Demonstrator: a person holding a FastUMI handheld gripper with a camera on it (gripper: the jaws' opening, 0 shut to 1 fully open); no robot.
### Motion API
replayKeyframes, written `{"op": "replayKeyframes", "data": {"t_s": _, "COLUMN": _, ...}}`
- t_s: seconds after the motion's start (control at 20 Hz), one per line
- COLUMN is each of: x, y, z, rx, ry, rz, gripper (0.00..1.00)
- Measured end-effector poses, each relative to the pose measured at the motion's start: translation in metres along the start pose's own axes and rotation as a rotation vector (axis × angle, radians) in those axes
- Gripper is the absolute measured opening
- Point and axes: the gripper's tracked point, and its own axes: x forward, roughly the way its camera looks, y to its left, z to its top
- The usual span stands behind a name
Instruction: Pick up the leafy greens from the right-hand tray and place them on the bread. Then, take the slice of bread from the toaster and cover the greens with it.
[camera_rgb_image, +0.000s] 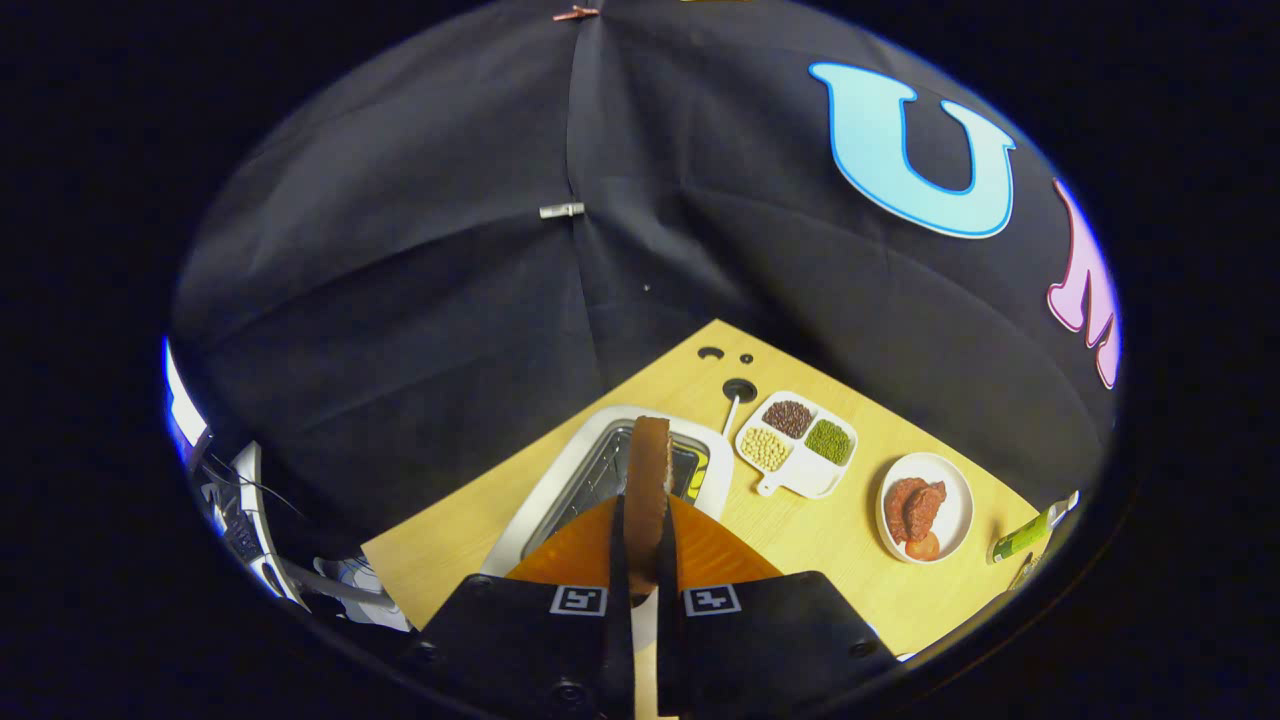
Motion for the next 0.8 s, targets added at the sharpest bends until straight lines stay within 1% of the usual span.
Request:
{"op": "replayKeyframes", "data": {"t_s": 0.25, "x": -0.037, "y": -0.024, "z": 0.015, "rx": 0.063, "ry": -0.062, "rz": 0.015, "gripper": 0.13}}
{"op": "replayKeyframes", "data": {"t_s": 0.3, "x": -0.042, "y": -0.030, "z": 0.014, "rx": 0.068, "ry": -0.069, "rz": 0.014, "gripper": 0.10}}
{"op": "replayKeyframes", "data": {"t_s": 0.5, "x": -0.075, "y": -0.056, "z": 0.015, "rx": 0.137, "ry": -0.100, "rz": 0.000, "gripper": 0.10}}
{"op": "replayKeyframes", "data": {"t_s": 0.65, "x": -0.095, "y": -0.084, "z": 0.001, "rx": 0.181, "ry": -0.094, "rz": -0.030, "gripper": 0.10}}
{"op": "replayKeyframes", "data": {"t_s": 0.8, "x": -0.113, "y": -0.111, "z": -0.027, "rx": 0.210, "ry": -0.073, "rz": -0.067, "gripper": 0.10}}
